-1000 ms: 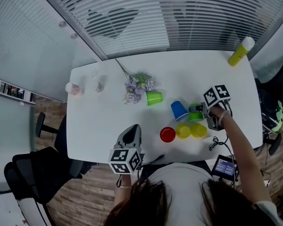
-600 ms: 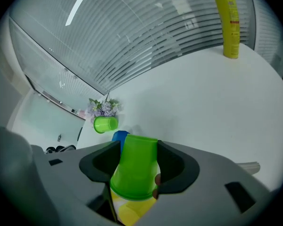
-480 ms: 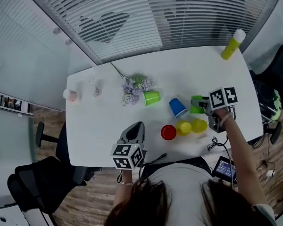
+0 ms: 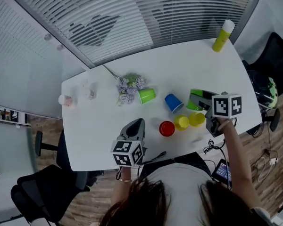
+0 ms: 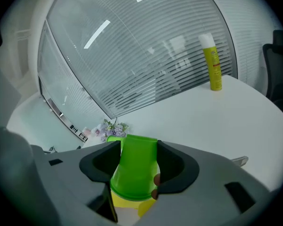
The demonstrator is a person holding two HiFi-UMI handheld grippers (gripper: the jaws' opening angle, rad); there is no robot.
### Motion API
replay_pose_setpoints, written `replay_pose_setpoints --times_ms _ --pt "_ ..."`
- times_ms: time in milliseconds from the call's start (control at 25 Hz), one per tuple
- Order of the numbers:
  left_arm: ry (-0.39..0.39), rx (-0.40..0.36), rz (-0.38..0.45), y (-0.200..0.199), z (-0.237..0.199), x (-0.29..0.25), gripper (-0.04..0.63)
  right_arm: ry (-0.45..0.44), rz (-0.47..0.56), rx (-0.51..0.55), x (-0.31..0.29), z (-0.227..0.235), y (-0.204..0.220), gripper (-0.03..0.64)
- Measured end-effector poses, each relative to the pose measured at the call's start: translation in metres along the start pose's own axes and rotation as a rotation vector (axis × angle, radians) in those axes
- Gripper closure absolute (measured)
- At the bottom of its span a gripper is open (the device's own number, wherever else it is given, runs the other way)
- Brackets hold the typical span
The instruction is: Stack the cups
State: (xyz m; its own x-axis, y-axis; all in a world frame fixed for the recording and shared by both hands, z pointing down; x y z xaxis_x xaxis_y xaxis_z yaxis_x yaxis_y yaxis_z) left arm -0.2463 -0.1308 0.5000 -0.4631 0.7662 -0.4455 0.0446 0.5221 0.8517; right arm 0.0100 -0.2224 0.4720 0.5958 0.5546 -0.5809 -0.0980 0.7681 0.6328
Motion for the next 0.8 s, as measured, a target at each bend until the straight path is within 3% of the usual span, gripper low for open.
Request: replay_pose_setpoints --times_ms 240,800 --pt "-0.046 -0.043 0.011 -0.004 0.011 0.001 0.574 -0.044 0.075 0.115 0.014 -0.015 0.001 0.353" --pt "-0.118 -0.023 0.073 -0.009 0.041 0.016 0.574 -0.037 0.238 0.358 0.039 -0.035 0.022 0.353"
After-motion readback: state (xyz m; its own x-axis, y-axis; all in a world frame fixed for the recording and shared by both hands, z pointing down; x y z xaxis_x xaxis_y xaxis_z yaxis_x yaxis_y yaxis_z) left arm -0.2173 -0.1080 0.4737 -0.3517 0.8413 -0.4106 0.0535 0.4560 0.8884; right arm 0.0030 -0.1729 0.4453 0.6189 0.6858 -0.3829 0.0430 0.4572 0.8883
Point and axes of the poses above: the fingertips, and each gripper's own axes: x backward along the fingers, z to its right, y out of its underside, the point moved 3 cm from there along x, backward along the fingers, and after that the axes turned 2 degrees about z, right-handed, at the moved point
